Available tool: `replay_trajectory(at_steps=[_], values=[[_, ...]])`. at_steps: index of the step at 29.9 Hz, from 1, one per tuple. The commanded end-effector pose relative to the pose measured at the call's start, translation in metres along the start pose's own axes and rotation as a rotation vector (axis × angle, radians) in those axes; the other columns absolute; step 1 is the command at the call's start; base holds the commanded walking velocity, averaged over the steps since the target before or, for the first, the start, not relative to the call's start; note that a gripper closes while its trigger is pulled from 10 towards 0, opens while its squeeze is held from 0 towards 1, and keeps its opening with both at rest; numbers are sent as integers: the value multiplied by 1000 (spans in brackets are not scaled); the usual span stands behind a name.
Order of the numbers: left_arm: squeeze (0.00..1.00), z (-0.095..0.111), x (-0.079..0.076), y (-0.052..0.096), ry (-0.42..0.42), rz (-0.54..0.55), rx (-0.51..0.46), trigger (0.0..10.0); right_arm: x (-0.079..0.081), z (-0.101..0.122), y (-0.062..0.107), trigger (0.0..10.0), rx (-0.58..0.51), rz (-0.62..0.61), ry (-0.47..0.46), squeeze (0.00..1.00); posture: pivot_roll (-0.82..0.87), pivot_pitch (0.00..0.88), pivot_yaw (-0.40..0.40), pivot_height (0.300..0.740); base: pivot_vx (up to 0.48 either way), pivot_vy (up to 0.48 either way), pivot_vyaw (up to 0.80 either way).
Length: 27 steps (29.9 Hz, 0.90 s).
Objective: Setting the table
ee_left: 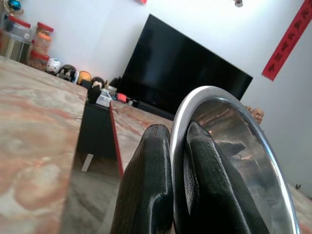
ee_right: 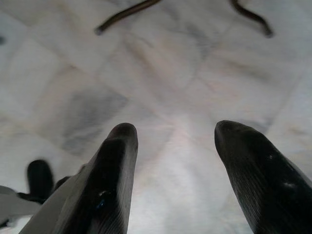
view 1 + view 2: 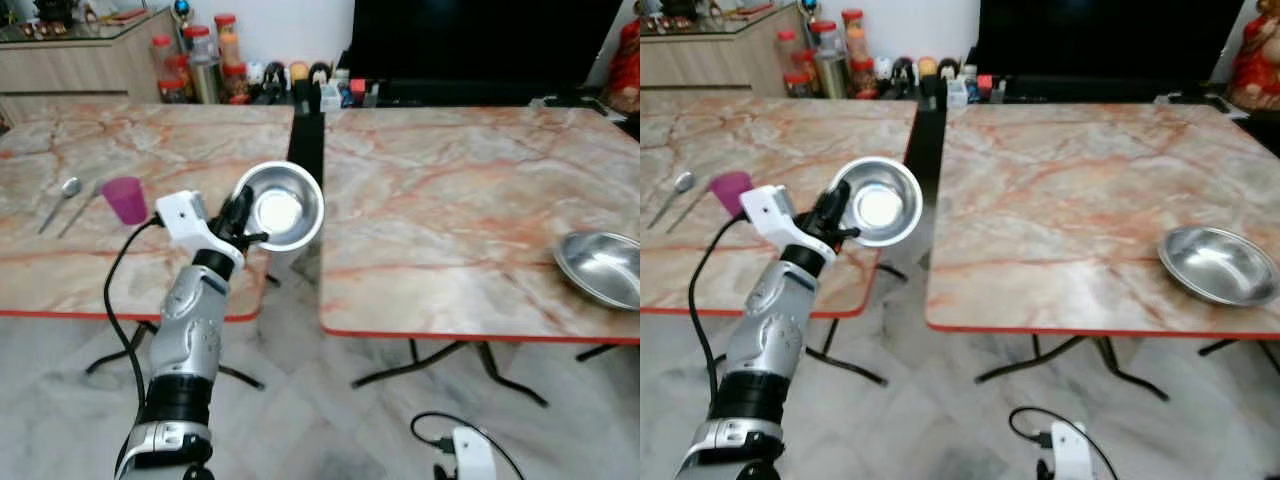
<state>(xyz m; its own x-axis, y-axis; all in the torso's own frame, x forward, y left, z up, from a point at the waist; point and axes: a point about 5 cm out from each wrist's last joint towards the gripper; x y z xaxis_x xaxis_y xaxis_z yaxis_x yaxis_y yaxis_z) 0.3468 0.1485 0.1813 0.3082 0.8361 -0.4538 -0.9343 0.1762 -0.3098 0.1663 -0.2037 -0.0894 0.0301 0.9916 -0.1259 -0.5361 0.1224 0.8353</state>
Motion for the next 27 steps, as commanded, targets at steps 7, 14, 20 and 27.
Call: replay_trajectory(at_steps=[7, 14, 20, 27], values=[[0, 5, 7, 1, -20, 24, -16, 10000, 7, 3, -1, 10000, -1, 20, 14, 0, 30, 0, -18, 740, 0, -424, 0], [0, 5, 8, 2, -21, 22, -12, 10000, 7, 3, -1, 10000, -1, 23, 22, 0, 31, 0, -16, 740, 0, -421, 125], [0, 2, 5, 1, -20, 11, -6, 10000, 8, 3, -1, 10000, 1, 22, 20, 0, 31, 0, -15, 740, 0, -420, 0], [0, 1, 3, 0, -14, 5, -3, 10000, 8, 4, -1, 10000, -1, 21, 21, 0, 25, 0, -11, 740, 0, -419, 0]])
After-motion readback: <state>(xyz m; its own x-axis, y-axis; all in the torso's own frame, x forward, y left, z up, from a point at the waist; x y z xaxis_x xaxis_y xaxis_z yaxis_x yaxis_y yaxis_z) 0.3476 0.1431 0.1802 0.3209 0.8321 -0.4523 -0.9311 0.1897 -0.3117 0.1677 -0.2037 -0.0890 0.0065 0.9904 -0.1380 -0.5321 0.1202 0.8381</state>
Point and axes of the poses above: a point about 5 cm out from each wrist's last joint towards the gripper, its own y axis pointing back from the gripper into the wrist, its own z axis along the axis of the wrist's last joint, x = y × z, and after that the axes turned 3 degrees about y, right-handed
